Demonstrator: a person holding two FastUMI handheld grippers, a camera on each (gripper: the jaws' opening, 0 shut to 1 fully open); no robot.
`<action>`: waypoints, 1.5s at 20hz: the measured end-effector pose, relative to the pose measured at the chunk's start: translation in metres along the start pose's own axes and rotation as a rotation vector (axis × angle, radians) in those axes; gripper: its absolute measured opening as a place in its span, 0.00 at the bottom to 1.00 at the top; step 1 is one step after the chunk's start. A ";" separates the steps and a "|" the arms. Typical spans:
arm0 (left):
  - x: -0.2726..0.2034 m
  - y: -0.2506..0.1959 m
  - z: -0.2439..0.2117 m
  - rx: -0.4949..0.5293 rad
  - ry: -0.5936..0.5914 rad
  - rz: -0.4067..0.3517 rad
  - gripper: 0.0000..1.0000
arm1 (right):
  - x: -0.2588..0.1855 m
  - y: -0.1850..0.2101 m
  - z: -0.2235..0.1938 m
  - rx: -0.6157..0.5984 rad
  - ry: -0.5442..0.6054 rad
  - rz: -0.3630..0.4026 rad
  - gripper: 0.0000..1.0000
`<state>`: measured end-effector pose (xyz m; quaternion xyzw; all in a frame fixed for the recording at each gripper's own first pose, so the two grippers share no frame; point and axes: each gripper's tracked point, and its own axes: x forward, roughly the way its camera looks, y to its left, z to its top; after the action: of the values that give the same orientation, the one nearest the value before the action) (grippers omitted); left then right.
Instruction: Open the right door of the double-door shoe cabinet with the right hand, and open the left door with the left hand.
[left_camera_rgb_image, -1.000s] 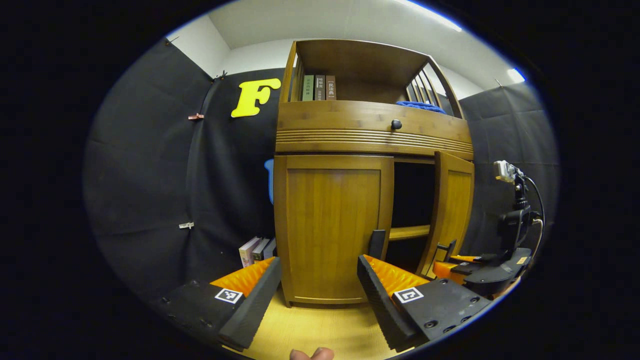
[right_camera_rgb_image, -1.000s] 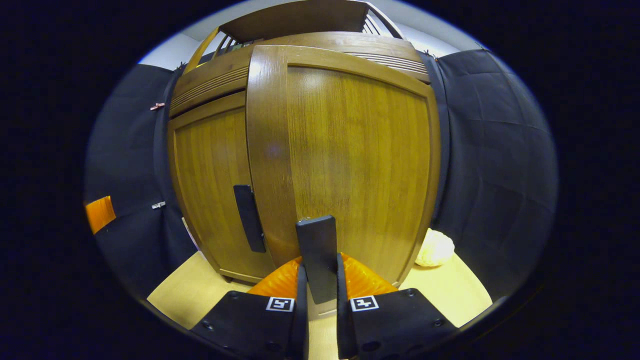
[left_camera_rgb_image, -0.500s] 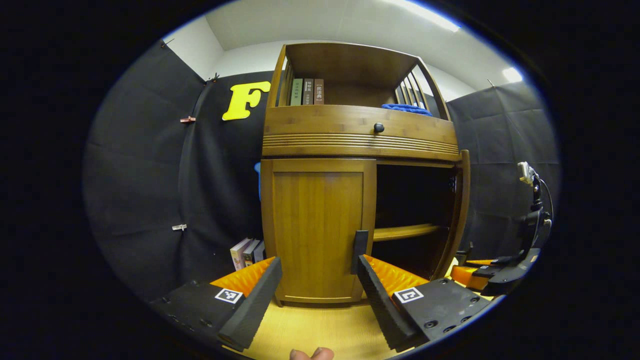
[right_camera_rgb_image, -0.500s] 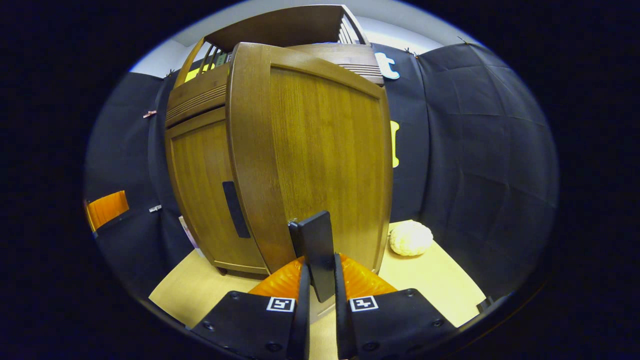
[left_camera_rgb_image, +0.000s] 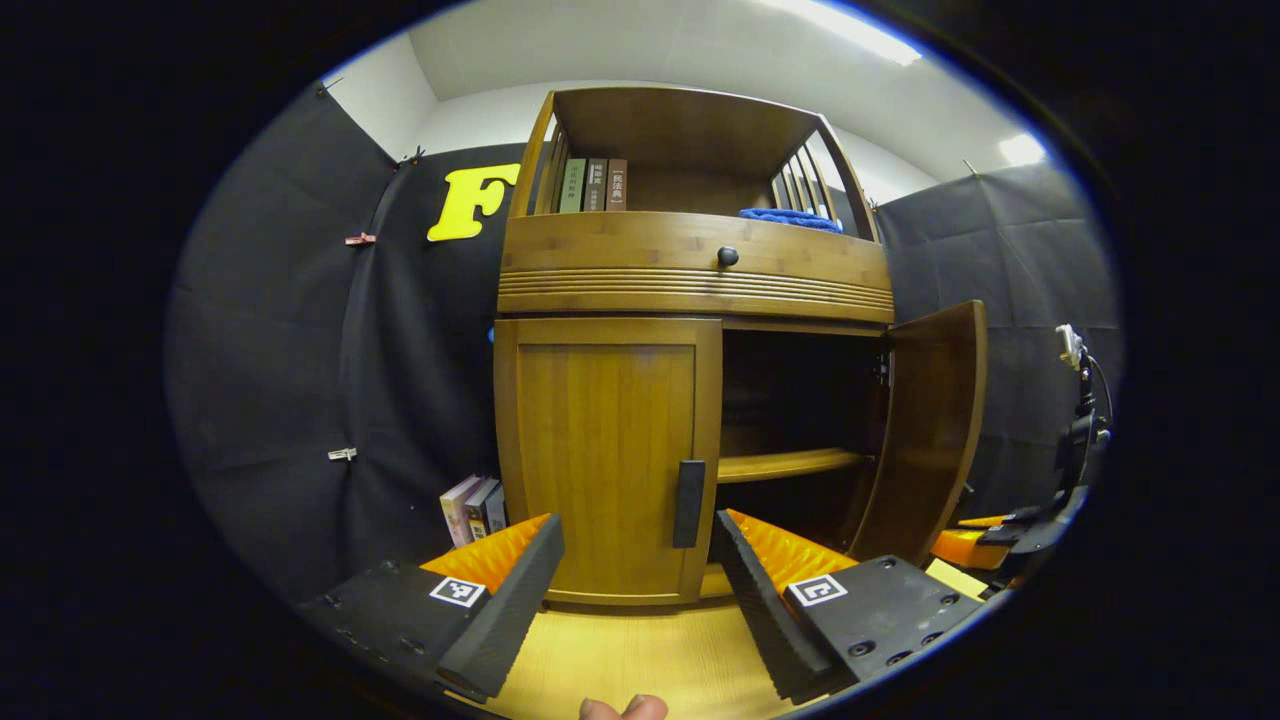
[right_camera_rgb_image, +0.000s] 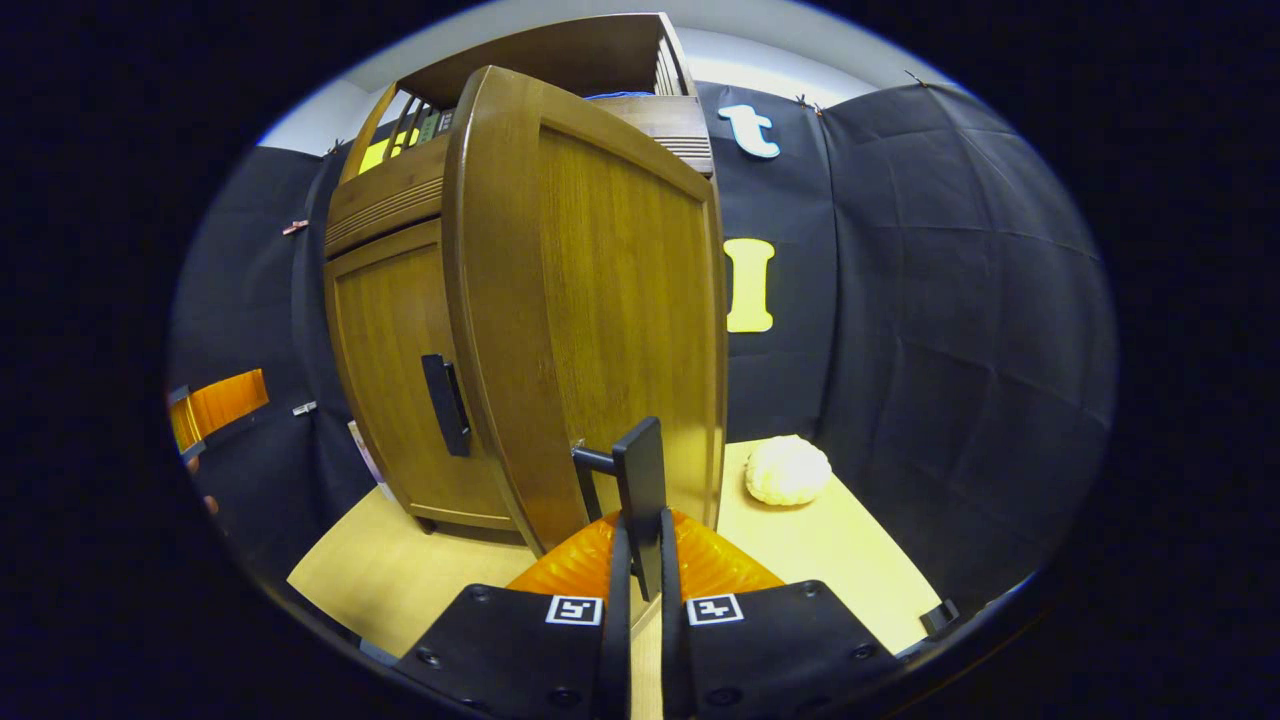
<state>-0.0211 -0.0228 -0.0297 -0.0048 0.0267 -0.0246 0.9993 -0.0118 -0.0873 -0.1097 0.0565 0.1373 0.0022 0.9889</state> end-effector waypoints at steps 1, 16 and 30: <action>0.000 -0.003 0.000 -0.004 0.002 -0.004 0.92 | -0.003 -0.002 0.003 0.003 -0.004 -0.001 0.16; 0.015 -0.033 -0.003 -0.013 0.009 -0.040 0.94 | -0.005 -0.085 0.019 0.026 -0.015 -0.047 0.06; 0.074 -0.065 -0.034 0.002 0.063 -0.102 0.94 | -0.038 -0.134 0.027 0.107 -0.030 -0.041 0.05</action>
<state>0.0481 -0.0916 -0.0672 -0.0044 0.0581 -0.0756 0.9954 -0.0428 -0.2245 -0.0886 0.1065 0.1235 -0.0262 0.9863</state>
